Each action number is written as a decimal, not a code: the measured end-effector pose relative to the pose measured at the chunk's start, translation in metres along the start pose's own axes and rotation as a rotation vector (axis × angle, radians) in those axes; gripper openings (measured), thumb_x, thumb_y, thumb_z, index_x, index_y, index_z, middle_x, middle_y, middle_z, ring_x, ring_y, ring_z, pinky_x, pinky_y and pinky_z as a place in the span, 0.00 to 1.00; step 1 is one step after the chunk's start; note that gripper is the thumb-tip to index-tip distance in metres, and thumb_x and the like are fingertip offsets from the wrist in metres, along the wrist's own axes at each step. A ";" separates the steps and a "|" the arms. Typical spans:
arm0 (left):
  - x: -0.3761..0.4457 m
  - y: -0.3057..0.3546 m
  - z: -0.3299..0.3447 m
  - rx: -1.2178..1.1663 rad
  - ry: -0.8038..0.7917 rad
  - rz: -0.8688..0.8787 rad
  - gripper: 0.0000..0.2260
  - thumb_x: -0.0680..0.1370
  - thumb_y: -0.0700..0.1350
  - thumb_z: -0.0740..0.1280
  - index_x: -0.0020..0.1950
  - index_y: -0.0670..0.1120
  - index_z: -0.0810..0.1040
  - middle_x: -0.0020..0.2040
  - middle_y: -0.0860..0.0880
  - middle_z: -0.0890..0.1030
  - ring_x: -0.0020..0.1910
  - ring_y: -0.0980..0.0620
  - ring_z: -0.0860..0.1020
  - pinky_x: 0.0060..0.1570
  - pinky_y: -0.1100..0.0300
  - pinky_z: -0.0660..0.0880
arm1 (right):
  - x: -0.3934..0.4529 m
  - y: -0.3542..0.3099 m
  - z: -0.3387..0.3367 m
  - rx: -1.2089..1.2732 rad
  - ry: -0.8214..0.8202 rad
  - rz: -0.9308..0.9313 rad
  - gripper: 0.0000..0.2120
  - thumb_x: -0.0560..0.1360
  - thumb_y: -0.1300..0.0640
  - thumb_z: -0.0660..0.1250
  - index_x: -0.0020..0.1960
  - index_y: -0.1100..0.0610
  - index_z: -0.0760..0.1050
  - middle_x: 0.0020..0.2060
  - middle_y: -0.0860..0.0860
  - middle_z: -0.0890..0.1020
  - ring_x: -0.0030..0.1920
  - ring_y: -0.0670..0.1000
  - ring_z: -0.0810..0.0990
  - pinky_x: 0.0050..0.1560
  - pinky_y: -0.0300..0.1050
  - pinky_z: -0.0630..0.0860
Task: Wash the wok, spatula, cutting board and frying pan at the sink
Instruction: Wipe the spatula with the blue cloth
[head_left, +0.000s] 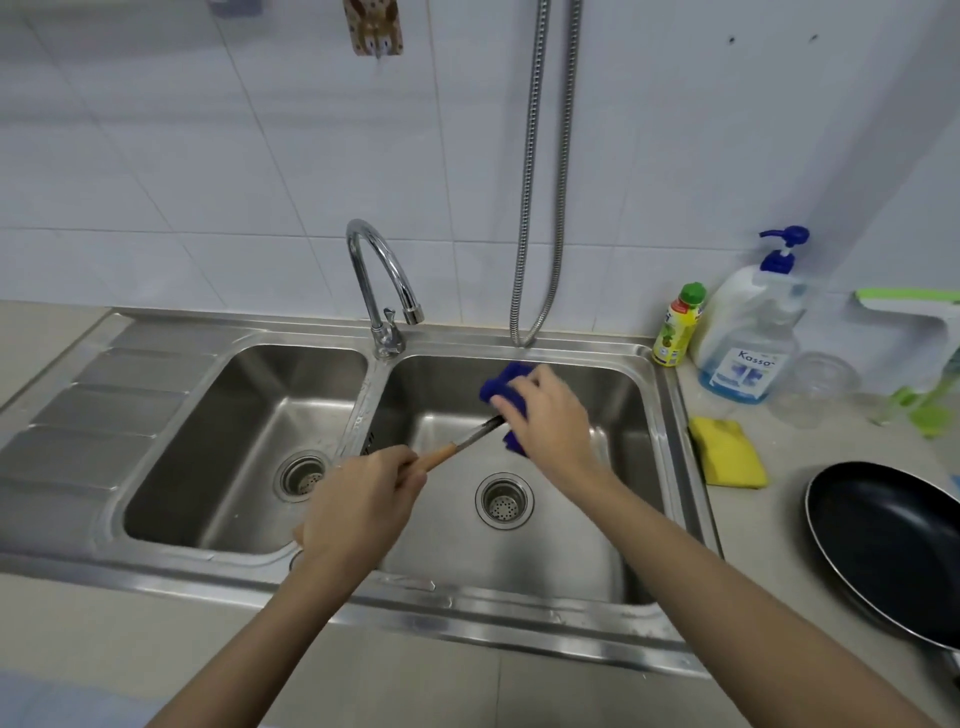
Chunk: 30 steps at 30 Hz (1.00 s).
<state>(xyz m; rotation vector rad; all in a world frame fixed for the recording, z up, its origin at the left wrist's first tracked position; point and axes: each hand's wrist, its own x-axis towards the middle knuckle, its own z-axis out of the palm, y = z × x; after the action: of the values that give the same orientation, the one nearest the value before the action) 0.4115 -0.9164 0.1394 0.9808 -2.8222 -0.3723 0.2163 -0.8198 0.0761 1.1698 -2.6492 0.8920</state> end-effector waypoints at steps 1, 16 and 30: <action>0.002 0.002 0.004 -0.021 -0.013 0.003 0.09 0.79 0.55 0.62 0.52 0.54 0.79 0.36 0.55 0.80 0.35 0.55 0.78 0.33 0.58 0.74 | -0.004 -0.009 0.003 -0.027 -0.011 -0.070 0.16 0.77 0.45 0.63 0.54 0.56 0.78 0.47 0.51 0.74 0.46 0.49 0.72 0.42 0.40 0.68; -0.004 -0.014 0.014 -0.885 -0.556 -0.456 0.15 0.83 0.47 0.56 0.51 0.37 0.76 0.33 0.46 0.73 0.22 0.52 0.71 0.21 0.61 0.64 | -0.020 0.014 0.004 0.109 0.138 0.013 0.12 0.77 0.49 0.65 0.53 0.57 0.79 0.45 0.50 0.73 0.41 0.46 0.72 0.37 0.35 0.66; -0.014 -0.008 -0.008 -1.206 -0.784 -0.487 0.16 0.84 0.46 0.51 0.49 0.40 0.76 0.28 0.49 0.66 0.18 0.57 0.59 0.17 0.68 0.57 | 0.010 0.027 -0.010 -0.199 -0.050 -0.448 0.25 0.79 0.39 0.50 0.68 0.51 0.70 0.62 0.51 0.75 0.62 0.52 0.71 0.62 0.50 0.65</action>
<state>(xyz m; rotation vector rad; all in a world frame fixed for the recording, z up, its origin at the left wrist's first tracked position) 0.4288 -0.9146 0.1441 1.2485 -1.9368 -2.5155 0.1892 -0.8061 0.0748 1.6488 -2.2921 0.5134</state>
